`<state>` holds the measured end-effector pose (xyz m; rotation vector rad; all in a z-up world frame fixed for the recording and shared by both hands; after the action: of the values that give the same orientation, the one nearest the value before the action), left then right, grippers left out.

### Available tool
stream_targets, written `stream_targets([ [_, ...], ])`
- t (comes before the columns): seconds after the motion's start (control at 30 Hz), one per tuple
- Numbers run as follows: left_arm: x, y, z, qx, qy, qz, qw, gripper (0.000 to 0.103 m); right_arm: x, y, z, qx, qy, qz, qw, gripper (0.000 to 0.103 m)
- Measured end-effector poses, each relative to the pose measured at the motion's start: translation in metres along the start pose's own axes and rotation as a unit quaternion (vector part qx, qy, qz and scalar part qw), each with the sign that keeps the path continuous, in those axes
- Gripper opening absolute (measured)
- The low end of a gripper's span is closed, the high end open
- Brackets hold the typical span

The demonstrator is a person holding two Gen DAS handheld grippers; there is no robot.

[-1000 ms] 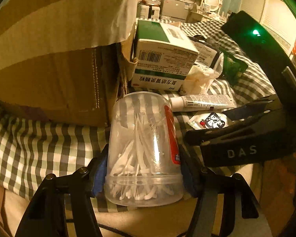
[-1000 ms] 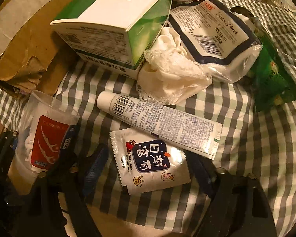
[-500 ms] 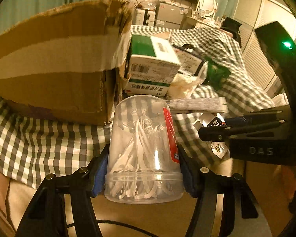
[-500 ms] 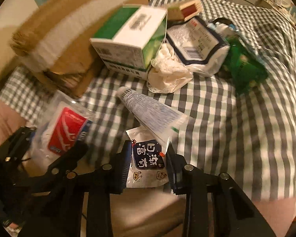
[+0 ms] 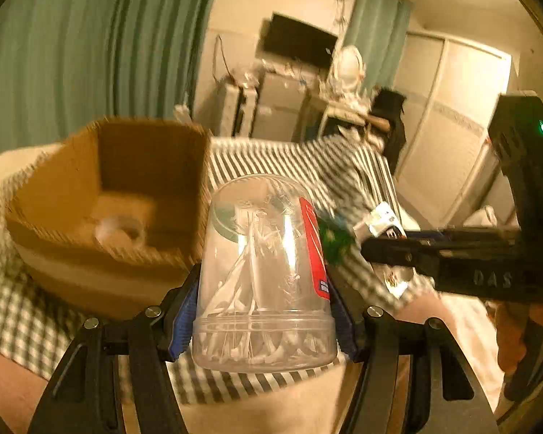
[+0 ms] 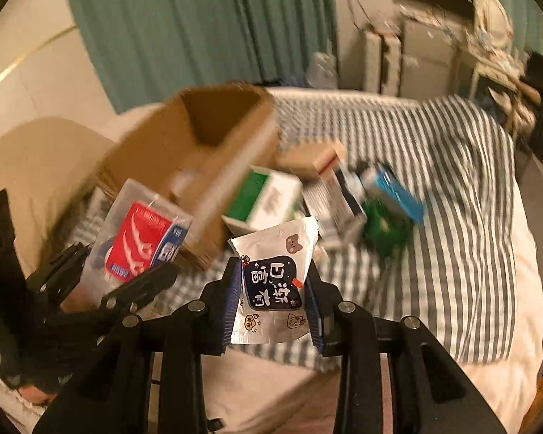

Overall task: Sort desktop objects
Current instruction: 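Carry the swab jar into the box with the left tool while the right carries the sachet, then grasp the white toothpaste tube with the left tool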

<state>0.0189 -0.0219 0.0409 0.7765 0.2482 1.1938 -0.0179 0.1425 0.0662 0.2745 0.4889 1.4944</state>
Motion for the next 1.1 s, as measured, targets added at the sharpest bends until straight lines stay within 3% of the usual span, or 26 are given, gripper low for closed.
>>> stream_targets([
  [0.2, -0.05, 0.047, 0.024, 0.054, 0.047, 0.029, 0.997, 0.064, -0.038, 0.049, -0.009, 0.018, 0.037, 0.04, 0.998, 0.033],
  [0.37, -0.098, 0.074, 0.009, 0.059, 0.11, 0.038, 0.9914, 0.064, -0.063, 0.085, -0.038, 0.012, 0.071, 0.049, 0.996, 0.033],
  [0.63, -0.166, 0.072, -0.026, 0.044, 0.111, 0.076, 0.9899, 0.064, -0.071, 0.125, -0.09, -0.012, 0.09, 0.033, 0.995, 0.039],
  [0.67, -0.168, 0.07, -0.03, 0.039, 0.111, 0.074, 0.9903, 0.065, -0.07, 0.127, -0.093, -0.008, 0.091, 0.032, 0.995, 0.043],
  [0.7, -0.171, 0.069, -0.034, 0.034, 0.111, 0.069, 0.9909, 0.067, -0.069, 0.128, -0.094, -0.003, 0.093, 0.028, 0.995, 0.059],
  [0.73, -0.171, 0.068, -0.036, 0.032, 0.116, 0.065, 0.9907, 0.07, -0.068, 0.128, -0.095, 0.003, 0.096, 0.021, 0.995, 0.067],
  [0.8, -0.173, 0.065, -0.038, 0.026, 0.124, 0.061, 0.9901, 0.091, -0.066, 0.128, -0.093, 0.009, 0.096, 0.01, 0.995, 0.067],
  [0.97, -0.162, 0.058, -0.028, 0.033, 0.138, 0.053, 0.9885, 0.1, -0.051, 0.125, -0.083, 0.018, 0.087, -0.02, 0.996, 0.067],
  [1.1, -0.149, 0.053, -0.014, 0.037, 0.137, 0.048, 0.9888, 0.1, -0.04, 0.112, -0.058, 0.04, 0.062, -0.029, 0.997, 0.067],
])
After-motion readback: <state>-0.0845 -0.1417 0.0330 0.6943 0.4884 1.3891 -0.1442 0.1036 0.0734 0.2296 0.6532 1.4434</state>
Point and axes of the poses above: each gripper's, at about its wrist camera, not at the fingertips, and z roughly against the way its jaws point, x to its right, y to its top, the point moved 1 cm from there along -z, roughly the way its jaws point, and after that the axes turned 12 degrees about -x, right-handed, at the moved point
